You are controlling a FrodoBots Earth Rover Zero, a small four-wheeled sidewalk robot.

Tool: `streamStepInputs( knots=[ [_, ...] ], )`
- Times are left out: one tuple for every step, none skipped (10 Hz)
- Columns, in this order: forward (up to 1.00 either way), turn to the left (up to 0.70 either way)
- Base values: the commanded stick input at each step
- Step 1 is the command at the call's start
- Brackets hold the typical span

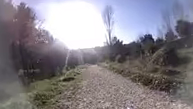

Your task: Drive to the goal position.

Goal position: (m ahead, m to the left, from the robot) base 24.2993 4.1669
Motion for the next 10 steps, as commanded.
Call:
streamStepInputs(
  knots=[
    [0.50, 0.00],
    [0.50, 0.00],
    [0.50, 0.00],
    [0.50, 0.00],
    [0.50, 0.00],
    [0.50, 0.00],
    [0.50, 0.00],
    [0.50, 0.00],
    [0.50, 0.00],
    [0.50, 0.00]
  ],
)
